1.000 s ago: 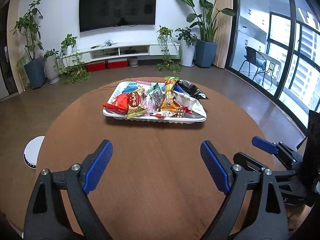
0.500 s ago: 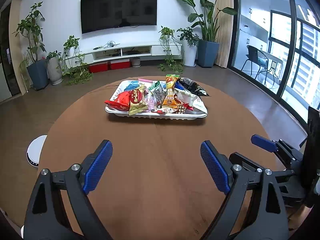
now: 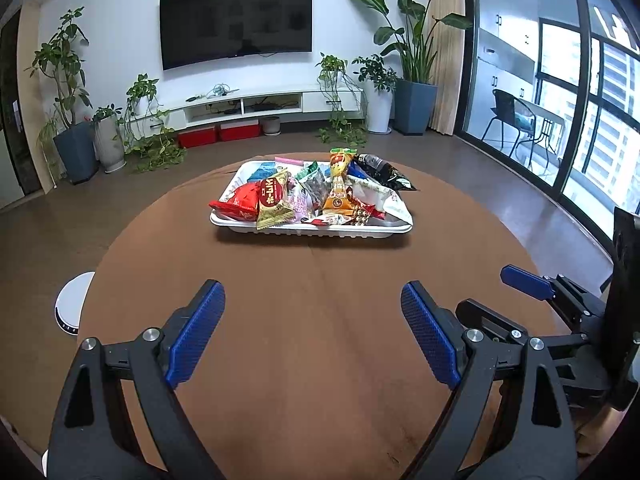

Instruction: Organize snacks

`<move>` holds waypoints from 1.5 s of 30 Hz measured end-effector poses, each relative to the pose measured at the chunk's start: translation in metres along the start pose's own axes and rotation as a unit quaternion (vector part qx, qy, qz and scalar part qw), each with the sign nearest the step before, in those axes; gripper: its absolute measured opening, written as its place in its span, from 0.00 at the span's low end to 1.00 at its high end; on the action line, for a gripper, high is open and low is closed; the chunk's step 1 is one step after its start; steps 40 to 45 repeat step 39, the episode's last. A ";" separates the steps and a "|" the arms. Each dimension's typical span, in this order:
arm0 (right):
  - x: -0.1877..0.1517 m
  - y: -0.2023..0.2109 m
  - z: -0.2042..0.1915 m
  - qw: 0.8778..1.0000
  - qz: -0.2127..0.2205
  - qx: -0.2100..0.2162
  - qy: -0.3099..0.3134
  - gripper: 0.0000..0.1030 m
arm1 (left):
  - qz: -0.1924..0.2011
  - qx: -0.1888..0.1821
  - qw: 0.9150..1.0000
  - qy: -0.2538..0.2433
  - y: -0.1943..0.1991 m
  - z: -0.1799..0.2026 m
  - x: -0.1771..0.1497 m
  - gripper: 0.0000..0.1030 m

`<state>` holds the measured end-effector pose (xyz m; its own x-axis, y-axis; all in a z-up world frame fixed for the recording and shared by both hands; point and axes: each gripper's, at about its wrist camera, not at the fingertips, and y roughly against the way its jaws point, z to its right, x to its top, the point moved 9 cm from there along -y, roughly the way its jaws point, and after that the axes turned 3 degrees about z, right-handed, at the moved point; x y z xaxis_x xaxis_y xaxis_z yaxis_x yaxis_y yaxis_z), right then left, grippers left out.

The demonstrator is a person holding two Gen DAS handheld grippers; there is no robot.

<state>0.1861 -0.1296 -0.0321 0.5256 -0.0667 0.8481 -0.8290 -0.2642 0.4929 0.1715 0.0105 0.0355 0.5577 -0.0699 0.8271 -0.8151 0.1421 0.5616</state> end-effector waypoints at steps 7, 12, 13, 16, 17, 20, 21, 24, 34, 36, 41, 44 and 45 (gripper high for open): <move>0.000 0.000 0.000 1.000 0.000 0.000 0.000 0.85 | 0.019 0.016 0.999 -0.028 0.007 0.003 0.002 0.89; 0.000 0.001 0.001 1.000 0.000 0.000 -0.002 0.85 | 0.042 0.033 0.997 -0.047 0.011 0.005 0.006 0.99; 0.000 0.000 0.001 1.000 0.000 0.000 -0.001 0.85 | 0.043 0.036 0.997 -0.050 0.011 0.005 0.005 0.99; 0.000 0.001 0.001 1.000 0.000 0.000 -0.002 0.85 | 0.037 0.047 0.997 -0.054 0.006 0.003 0.003 0.99; 0.000 0.000 0.001 1.000 0.000 0.001 -0.002 0.85 | 0.034 0.049 0.997 -0.055 0.005 0.003 0.002 0.99; -0.001 0.001 0.001 1.000 0.000 0.001 -0.001 0.85 | 0.028 0.037 0.997 -0.057 0.001 0.008 -0.001 0.99; -0.001 0.001 0.001 1.000 -0.001 0.002 -0.001 0.85 | 0.026 0.033 0.997 -0.057 0.000 0.011 -0.003 0.99; -0.002 0.002 0.001 1.000 -0.001 0.000 -0.001 0.85 | 0.021 0.032 0.998 -0.054 -0.005 0.009 -0.005 0.99; -0.001 0.004 -0.001 1.000 0.000 0.002 -0.005 0.86 | 0.018 0.036 0.998 -0.046 -0.015 0.008 -0.009 0.99; -0.001 0.004 -0.001 1.000 0.001 0.001 -0.005 0.86 | 0.017 0.036 0.998 -0.046 -0.017 0.010 -0.010 0.99; 0.000 0.003 -0.001 1.000 0.000 0.001 -0.008 0.86 | 0.014 0.036 0.998 -0.043 -0.022 0.010 -0.011 0.99; 0.000 0.003 -0.001 1.000 0.000 0.001 -0.008 0.86 | 0.014 0.036 0.998 -0.043 -0.022 0.010 -0.011 0.99; 0.000 0.003 -0.001 1.000 0.000 0.001 -0.008 0.86 | 0.014 0.036 0.998 -0.043 -0.022 0.010 -0.011 0.99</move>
